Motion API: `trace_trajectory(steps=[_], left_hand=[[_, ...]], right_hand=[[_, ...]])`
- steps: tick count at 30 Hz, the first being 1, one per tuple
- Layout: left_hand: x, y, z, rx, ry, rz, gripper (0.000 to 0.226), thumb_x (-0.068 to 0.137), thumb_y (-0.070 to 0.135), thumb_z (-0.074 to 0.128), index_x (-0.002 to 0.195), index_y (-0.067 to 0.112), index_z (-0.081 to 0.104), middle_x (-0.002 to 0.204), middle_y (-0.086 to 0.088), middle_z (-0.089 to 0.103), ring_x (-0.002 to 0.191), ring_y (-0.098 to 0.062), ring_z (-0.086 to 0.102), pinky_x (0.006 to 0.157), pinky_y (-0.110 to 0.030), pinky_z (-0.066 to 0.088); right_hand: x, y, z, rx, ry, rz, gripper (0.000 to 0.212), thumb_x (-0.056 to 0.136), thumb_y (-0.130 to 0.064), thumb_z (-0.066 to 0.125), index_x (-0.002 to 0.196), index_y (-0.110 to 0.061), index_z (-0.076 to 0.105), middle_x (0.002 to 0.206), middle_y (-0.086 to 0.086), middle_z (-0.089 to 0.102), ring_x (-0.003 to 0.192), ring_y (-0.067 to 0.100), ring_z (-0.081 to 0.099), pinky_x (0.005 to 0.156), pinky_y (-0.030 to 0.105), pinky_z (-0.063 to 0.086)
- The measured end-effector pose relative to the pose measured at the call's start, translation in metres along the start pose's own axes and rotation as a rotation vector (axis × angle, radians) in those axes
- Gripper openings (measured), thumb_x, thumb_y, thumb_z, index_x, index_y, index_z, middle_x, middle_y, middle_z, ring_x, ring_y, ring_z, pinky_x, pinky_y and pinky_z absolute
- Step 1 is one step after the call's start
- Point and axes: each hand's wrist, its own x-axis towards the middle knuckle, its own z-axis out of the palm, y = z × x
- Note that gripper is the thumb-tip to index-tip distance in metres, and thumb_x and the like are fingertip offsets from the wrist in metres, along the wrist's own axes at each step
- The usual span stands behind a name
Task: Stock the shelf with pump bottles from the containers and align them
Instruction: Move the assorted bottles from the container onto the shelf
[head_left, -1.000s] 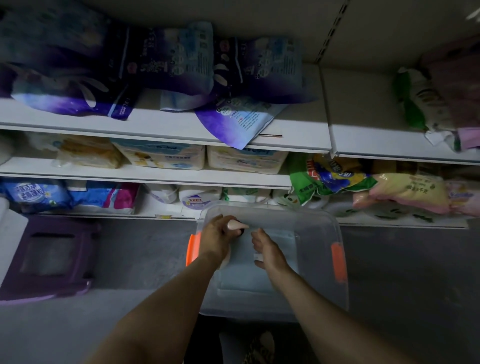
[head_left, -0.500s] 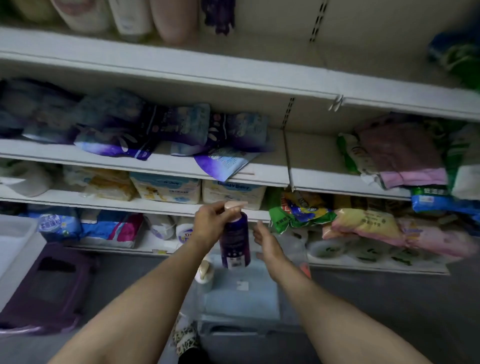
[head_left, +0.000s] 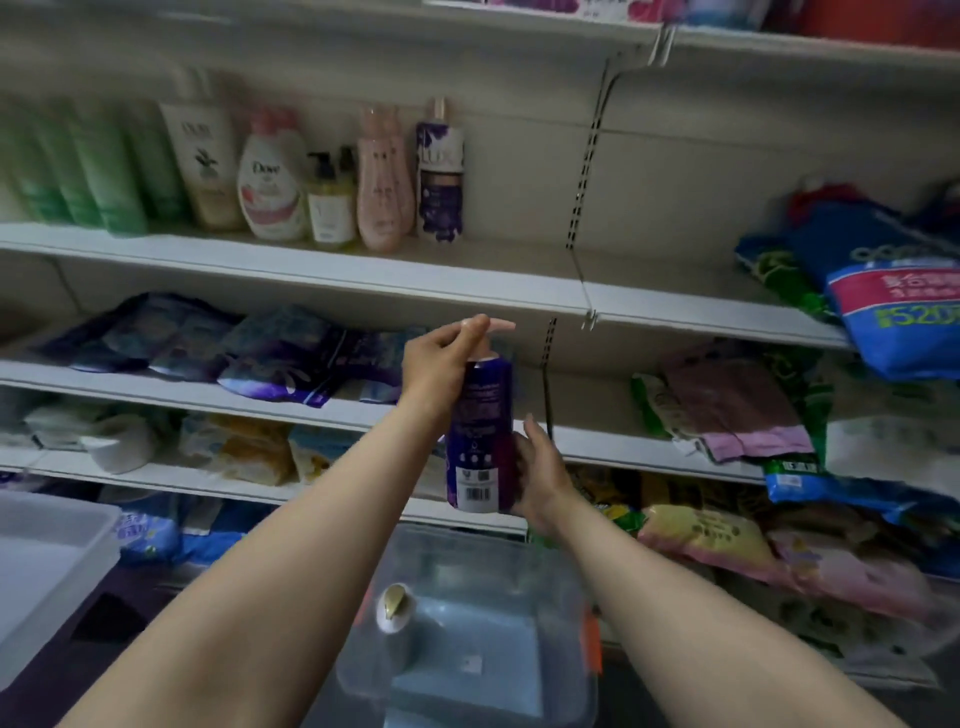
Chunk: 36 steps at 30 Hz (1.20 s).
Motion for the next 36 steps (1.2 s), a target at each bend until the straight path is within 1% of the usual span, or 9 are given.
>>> trace_trajectory(steps=[3, 8, 12, 16, 19, 22, 29, 33, 36], left_hand=[[0.006, 0.020, 0.006, -0.069, 0.065, -0.002, 0.028, 0.084, 0.049, 0.072, 0.091, 0.023, 0.080, 0.082, -0.004, 0.076, 0.079, -0.017, 0.071, 0.078, -0.034, 0.056], [0.020, 0.051, 0.017, -0.073, 0.127, 0.093, 0.022, 0.089, 0.045, 0.068, 0.086, 0.025, 0.077, 0.082, 0.008, 0.075, 0.078, -0.003, 0.066, 0.076, -0.024, 0.051], [0.024, 0.063, 0.027, 0.080, 0.171, 0.208, 0.035, 0.086, 0.048, 0.070, 0.110, 0.022, 0.069, 0.097, 0.010, 0.071, 0.088, -0.002, 0.065, 0.081, -0.024, 0.049], [0.021, 0.058, 0.031, 0.189, 0.170, 0.244, 0.073, 0.080, 0.041, 0.078, 0.142, 0.030, 0.042, 0.127, 0.009, 0.059, 0.111, -0.007, 0.058, 0.091, -0.018, 0.044], [0.020, 0.046, 0.031, 0.212, 0.156, 0.218, 0.110, 0.075, 0.036, 0.082, 0.156, 0.032, 0.009, 0.148, 0.002, 0.042, 0.131, -0.013, 0.046, 0.109, -0.032, 0.038], [0.022, 0.036, 0.033, 0.302, 0.152, 0.150, 0.125, 0.072, 0.031, 0.085, 0.157, 0.024, -0.005, 0.156, -0.006, 0.030, 0.142, -0.021, 0.034, 0.118, -0.044, 0.030], [0.033, 0.038, 0.030, 0.480, 0.205, 0.095, 0.125, 0.067, 0.055, 0.081, 0.150, 0.048, -0.013, 0.138, -0.009, 0.052, 0.128, -0.032, 0.049, 0.106, -0.054, 0.041], [0.051, 0.045, 0.023, 0.438, 0.180, 0.080, 0.122, 0.064, 0.055, 0.082, 0.152, 0.048, -0.002, 0.130, -0.002, 0.061, 0.119, -0.025, 0.058, 0.102, -0.043, 0.045], [0.061, 0.049, 0.016, 0.290, 0.156, 0.096, 0.118, 0.058, 0.053, 0.083, 0.153, 0.045, 0.012, 0.129, 0.010, 0.062, 0.115, -0.015, 0.061, 0.101, -0.036, 0.047]], right_hand=[[-0.012, -0.022, 0.005, 0.052, -0.032, -0.035, 0.059, 0.095, -0.071, 0.031, 0.106, -0.028, 0.070, 0.101, 0.003, 0.076, 0.100, 0.028, 0.067, 0.083, 0.047, 0.052], [-0.030, -0.058, 0.016, 0.065, -0.062, -0.094, 0.067, 0.093, -0.074, 0.032, 0.112, -0.022, 0.069, 0.120, 0.010, 0.069, 0.106, 0.031, 0.065, 0.086, 0.046, 0.052], [-0.036, -0.081, 0.027, 0.160, -0.107, -0.140, 0.070, 0.093, -0.073, 0.031, 0.110, -0.016, 0.068, 0.097, 0.010, 0.078, 0.083, 0.028, 0.076, 0.073, 0.041, 0.055], [-0.036, -0.099, 0.038, 0.275, -0.156, -0.171, 0.075, 0.094, -0.072, 0.028, 0.119, -0.013, 0.066, 0.098, 0.015, 0.077, 0.082, 0.030, 0.075, 0.074, 0.039, 0.054], [-0.034, -0.109, 0.043, 0.307, -0.136, -0.177, 0.073, 0.091, -0.075, 0.034, 0.113, -0.016, 0.070, 0.104, 0.014, 0.076, 0.091, 0.033, 0.073, 0.078, 0.043, 0.056], [-0.028, -0.113, 0.050, 0.330, -0.102, -0.179, 0.075, 0.089, -0.075, 0.039, 0.117, -0.014, 0.072, 0.112, 0.013, 0.075, 0.104, 0.031, 0.070, 0.082, 0.041, 0.056], [-0.012, -0.123, 0.059, 0.379, -0.104, -0.209, 0.073, 0.088, -0.076, 0.037, 0.112, -0.017, 0.074, 0.109, 0.008, 0.076, 0.108, 0.029, 0.066, 0.080, 0.041, 0.055], [-0.003, -0.133, 0.063, 0.308, -0.091, -0.244, 0.071, 0.088, -0.076, 0.033, 0.118, -0.025, 0.073, 0.126, 0.006, 0.066, 0.119, 0.029, 0.058, 0.089, 0.049, 0.050], [0.001, -0.144, 0.063, 0.285, -0.076, -0.271, 0.068, 0.090, -0.073, 0.033, 0.116, -0.026, 0.075, 0.123, 0.005, 0.067, 0.114, 0.026, 0.060, 0.082, 0.049, 0.053]])
